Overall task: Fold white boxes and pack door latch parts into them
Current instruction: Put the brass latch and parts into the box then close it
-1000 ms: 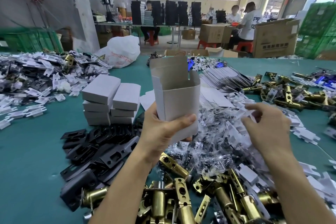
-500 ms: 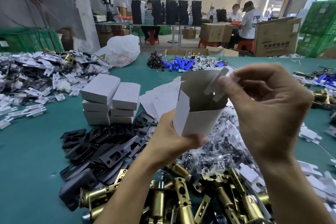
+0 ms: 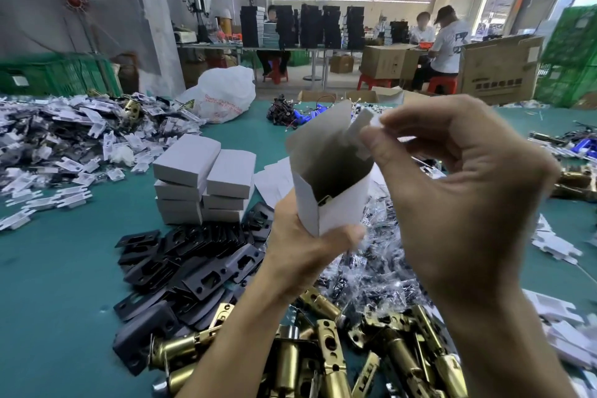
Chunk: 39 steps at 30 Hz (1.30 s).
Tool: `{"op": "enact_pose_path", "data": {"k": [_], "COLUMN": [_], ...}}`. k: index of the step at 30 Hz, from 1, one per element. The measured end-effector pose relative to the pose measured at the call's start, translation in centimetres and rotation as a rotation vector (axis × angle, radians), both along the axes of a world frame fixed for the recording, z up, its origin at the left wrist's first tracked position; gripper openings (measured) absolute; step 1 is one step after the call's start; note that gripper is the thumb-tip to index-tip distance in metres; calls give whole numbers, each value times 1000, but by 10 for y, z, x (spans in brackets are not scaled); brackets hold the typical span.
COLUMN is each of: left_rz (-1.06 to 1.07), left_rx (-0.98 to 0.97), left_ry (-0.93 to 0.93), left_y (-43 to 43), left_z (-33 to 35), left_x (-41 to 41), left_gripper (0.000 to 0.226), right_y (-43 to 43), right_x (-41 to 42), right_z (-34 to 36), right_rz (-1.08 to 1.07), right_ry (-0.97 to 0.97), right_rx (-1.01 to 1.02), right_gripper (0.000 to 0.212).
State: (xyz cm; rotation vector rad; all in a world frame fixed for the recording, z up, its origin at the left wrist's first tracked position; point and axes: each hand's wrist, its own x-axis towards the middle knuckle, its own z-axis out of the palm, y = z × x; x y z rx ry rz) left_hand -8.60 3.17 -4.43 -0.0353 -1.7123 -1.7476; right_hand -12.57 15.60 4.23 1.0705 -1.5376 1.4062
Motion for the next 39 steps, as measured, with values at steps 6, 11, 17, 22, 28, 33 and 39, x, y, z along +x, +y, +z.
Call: {"op": "enact_pose_path", "data": {"k": [6,11,17,22,28,33,39], "left_rz": [14,59,77,78,175,255,360], "left_rx": [-69,-74,-134,-112,-23,195,362], "left_ry": [-93,-154,-268,-325,-409,-375,-180], "left_y": [0,0,-2,-4,-9,-13,-29], "left_z": [-1,-3,-6,-7,-8,-7,23], "left_x": [-3,-7,-7,-8,-7,-5,8], "left_gripper": [23,38,46,48,50,19,23], "right_y": [-2,3,2,1,2,-15,-71], "right_x": [-12,-28,-41,-51,-55,-76,-84], "right_z": [2,2,11,16,-2,-32,-57], "right_rz": [-162,-203,-228,-124,-35,-127,-23], "right_ry": [-111,-252,-356,-438,-543,-631,-451], "right_rx": [266,557,847,1080,709,1045,1343], "right_gripper": [7,4,10,34,24,19,25]}}
